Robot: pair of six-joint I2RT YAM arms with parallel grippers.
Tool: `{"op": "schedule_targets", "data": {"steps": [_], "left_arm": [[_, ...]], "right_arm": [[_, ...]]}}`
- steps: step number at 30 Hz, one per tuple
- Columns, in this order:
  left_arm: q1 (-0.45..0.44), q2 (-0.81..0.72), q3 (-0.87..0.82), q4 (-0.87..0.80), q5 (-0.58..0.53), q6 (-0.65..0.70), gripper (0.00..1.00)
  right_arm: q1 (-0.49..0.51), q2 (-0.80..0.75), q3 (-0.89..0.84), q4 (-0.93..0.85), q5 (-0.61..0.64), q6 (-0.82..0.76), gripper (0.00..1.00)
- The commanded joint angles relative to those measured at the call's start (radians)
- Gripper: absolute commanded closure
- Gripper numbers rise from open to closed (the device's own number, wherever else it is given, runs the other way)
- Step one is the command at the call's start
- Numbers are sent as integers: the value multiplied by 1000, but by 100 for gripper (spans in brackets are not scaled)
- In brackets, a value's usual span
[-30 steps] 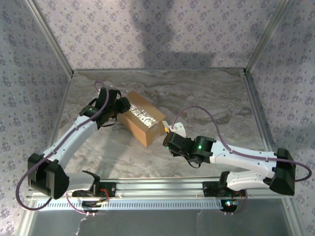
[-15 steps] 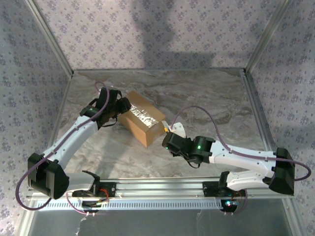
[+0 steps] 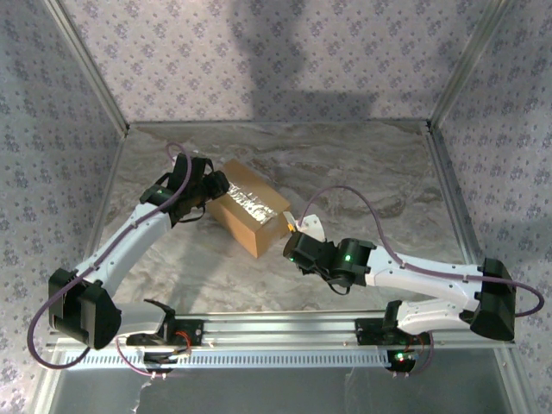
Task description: Unpack the express box
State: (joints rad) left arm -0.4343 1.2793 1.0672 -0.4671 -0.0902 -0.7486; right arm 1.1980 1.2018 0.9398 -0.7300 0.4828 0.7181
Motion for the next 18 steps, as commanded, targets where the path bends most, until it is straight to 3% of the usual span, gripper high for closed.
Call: {"op": "schedule_targets", "data": {"steps": [1, 18], "left_arm": [[-4, 2, 31, 16, -3, 1, 47], [-4, 6, 36, 9, -9, -1, 47]], "right_arm": [[11, 4, 36, -25, 41, 11, 100], [32, 25, 50, -75, 78, 35, 100]]}}
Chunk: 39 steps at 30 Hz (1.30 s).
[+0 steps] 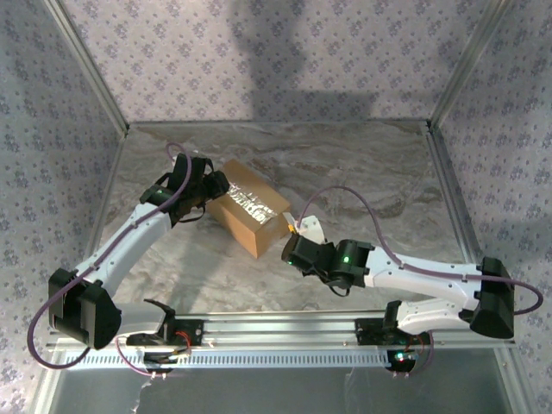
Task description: Unpack the express box
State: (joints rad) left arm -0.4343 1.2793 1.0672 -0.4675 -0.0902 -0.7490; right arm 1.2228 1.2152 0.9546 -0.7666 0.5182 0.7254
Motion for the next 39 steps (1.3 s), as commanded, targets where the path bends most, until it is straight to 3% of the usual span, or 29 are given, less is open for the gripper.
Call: {"op": "schedule_targets", "data": {"steps": [1, 39], "left_arm": [[-4, 6, 36, 10, -8, 0, 47], [-4, 6, 31, 7, -8, -3, 47]], "right_arm": [[6, 13, 36, -40, 42, 27, 100], [5, 31, 72, -33, 60, 11, 100]]}}
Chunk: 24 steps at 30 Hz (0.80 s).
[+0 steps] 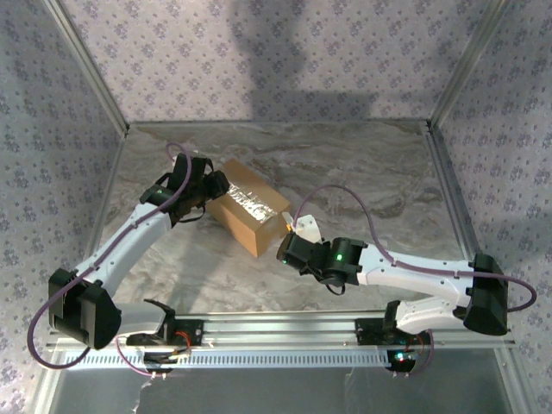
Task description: Unpack the express box
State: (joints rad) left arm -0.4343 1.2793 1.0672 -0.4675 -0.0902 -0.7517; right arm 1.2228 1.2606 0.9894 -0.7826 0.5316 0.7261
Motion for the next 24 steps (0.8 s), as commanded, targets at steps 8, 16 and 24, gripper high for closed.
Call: {"op": "schedule_targets", "data": {"steps": [8, 16, 24], "left_arm": [[-4, 5, 32, 8, -9, -2, 47], [-4, 6, 32, 8, -8, -3, 47], [-4, 6, 29, 8, -5, -6, 47]], "right_arm": [[4, -15, 37, -15, 50, 6, 100], [3, -13, 38, -6, 48, 1, 100], [3, -15, 35, 10, 40, -11, 100]]}}
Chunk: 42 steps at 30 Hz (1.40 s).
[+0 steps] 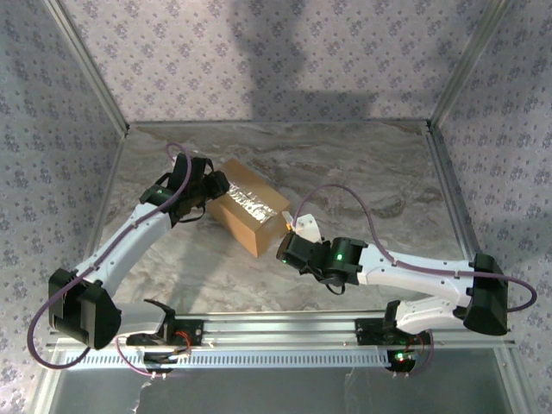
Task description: Unpack the express box
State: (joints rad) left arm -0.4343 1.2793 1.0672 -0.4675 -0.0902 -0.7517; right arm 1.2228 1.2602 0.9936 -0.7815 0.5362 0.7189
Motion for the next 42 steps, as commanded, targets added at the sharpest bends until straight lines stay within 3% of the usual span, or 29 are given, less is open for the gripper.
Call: {"op": "schedule_targets", "data": {"steps": [1, 13, 32, 42], "left_arm": [[-4, 6, 29, 8, -6, -6, 47], [-4, 17, 65, -5, -10, 17, 46], [74, 289, 356, -102, 16, 162, 47], [77, 342, 369, -97, 12, 180, 48]], "right_arm": [[3, -15, 31, 9, 37, -4, 100], [-4, -12, 33, 6, 36, -6, 100], [-11, -18, 25, 4, 28, 10, 100], [-14, -15, 23, 20, 20, 13, 100]]}}
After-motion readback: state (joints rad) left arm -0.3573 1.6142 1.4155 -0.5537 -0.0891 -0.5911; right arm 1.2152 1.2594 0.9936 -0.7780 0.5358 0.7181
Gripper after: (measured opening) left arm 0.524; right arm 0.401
